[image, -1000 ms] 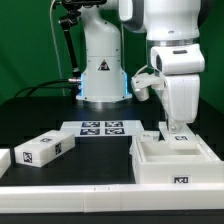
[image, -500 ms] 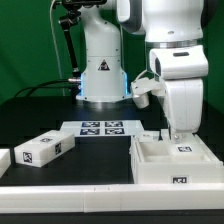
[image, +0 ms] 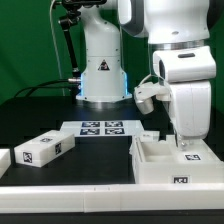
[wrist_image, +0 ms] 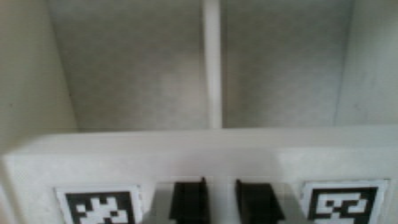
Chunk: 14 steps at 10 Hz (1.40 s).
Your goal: Assemble cabinet
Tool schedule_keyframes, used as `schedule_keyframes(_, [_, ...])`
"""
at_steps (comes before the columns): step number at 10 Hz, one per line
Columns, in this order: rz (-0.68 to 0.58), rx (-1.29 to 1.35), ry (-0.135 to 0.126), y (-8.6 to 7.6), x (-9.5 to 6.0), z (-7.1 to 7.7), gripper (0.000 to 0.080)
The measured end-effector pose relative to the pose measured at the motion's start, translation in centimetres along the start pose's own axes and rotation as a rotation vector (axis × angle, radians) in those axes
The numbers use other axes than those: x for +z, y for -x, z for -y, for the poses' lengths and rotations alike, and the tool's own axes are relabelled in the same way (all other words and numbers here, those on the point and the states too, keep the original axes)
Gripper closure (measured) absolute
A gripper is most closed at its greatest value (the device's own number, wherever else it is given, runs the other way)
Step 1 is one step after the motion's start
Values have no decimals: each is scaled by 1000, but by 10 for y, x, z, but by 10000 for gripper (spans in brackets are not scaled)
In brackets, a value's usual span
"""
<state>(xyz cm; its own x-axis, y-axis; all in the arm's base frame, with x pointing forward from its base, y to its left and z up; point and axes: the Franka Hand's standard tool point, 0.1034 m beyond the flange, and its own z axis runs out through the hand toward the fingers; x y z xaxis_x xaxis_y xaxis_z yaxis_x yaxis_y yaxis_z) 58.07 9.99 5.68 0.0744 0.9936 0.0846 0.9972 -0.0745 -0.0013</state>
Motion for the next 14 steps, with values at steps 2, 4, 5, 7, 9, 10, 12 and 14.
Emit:
schedule_keyframes(2, [0,0,2,0,0,1,648])
schedule_keyframes(4, [6,-4,0,1,-4,7,465])
schedule_keyframes(5, [11,-7,-1,1,-8,12,465])
schedule_keyframes(7, [27,-15,0,5,-19,26,126])
schedule_keyframes(9, [48,33,-3,10,-32,48,23])
schedule_keyframes(10, [54,65,6,11,-35,62,7])
schedule_keyframes(12, [59,95,7,14,-34,75,1])
schedule_keyframes(14, [58,96,6,14,-33,75,3])
